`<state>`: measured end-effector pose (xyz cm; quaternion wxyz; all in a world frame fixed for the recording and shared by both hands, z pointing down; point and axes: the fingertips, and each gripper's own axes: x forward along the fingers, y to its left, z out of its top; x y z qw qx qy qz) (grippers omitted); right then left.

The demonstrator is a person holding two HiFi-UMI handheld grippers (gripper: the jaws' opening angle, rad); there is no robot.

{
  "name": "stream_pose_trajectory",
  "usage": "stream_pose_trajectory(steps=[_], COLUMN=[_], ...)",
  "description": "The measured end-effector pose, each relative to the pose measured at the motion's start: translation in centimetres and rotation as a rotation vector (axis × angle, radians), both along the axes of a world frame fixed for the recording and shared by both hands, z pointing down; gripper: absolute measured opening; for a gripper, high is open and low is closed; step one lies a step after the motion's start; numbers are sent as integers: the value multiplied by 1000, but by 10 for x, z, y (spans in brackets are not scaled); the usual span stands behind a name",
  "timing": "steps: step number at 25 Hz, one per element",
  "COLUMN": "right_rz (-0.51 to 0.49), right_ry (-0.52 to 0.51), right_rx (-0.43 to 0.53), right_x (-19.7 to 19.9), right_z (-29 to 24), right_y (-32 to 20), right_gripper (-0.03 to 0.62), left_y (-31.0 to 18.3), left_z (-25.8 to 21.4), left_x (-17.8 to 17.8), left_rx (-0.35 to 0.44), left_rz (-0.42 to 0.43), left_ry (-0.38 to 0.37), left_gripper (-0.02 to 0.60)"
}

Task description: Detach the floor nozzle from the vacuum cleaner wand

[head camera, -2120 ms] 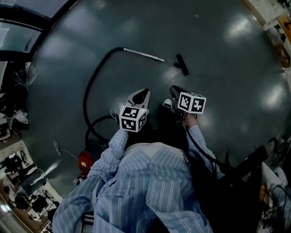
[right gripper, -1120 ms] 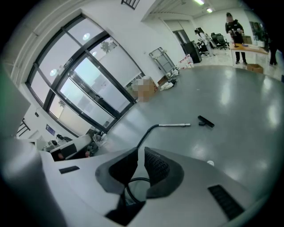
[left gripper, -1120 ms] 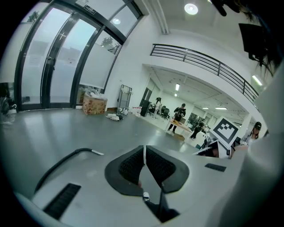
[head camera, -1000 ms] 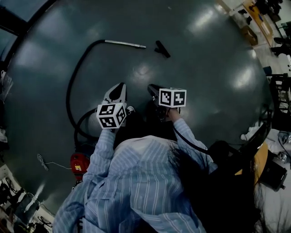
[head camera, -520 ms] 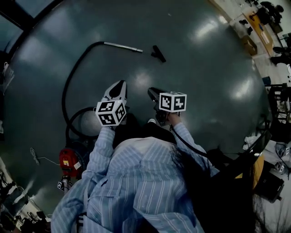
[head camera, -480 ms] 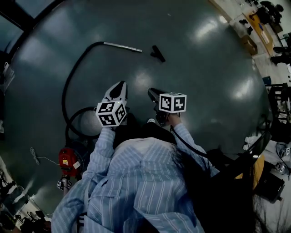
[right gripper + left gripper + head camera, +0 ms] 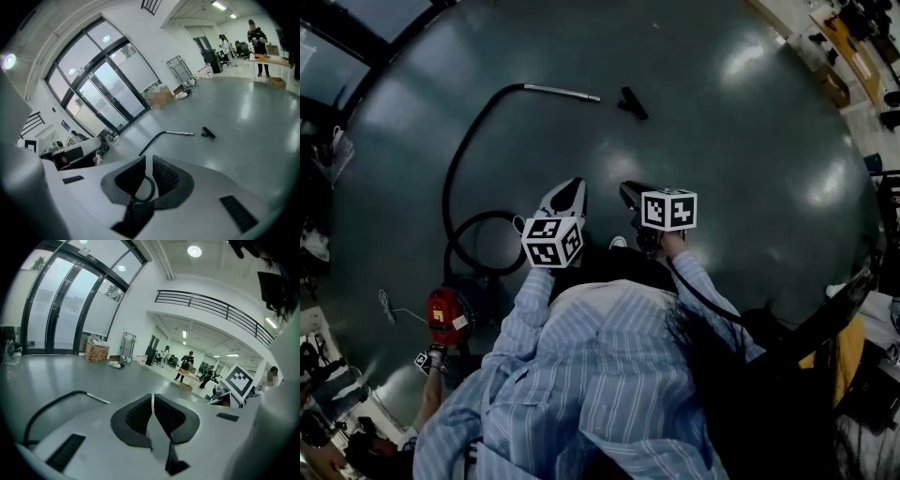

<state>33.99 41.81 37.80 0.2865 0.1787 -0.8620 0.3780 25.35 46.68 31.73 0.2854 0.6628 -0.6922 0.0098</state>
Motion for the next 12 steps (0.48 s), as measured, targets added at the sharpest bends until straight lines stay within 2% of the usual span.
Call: stream_pose_trajectory(steps=[5,12], right_rz=[-13,-28], right_ry=[-10,-27], right_rx=[4,9], right_x=[12,12], right_z=[-6,-10], right_y=[-3,-1], right_gripper=[52,52], left_y=[-3,0], left_z=[-7,-9], left_x=[16,18], left_rx=[2,-2], left_rz=[-1,-9], left_ry=[-12,-12], left_gripper=[21,21])
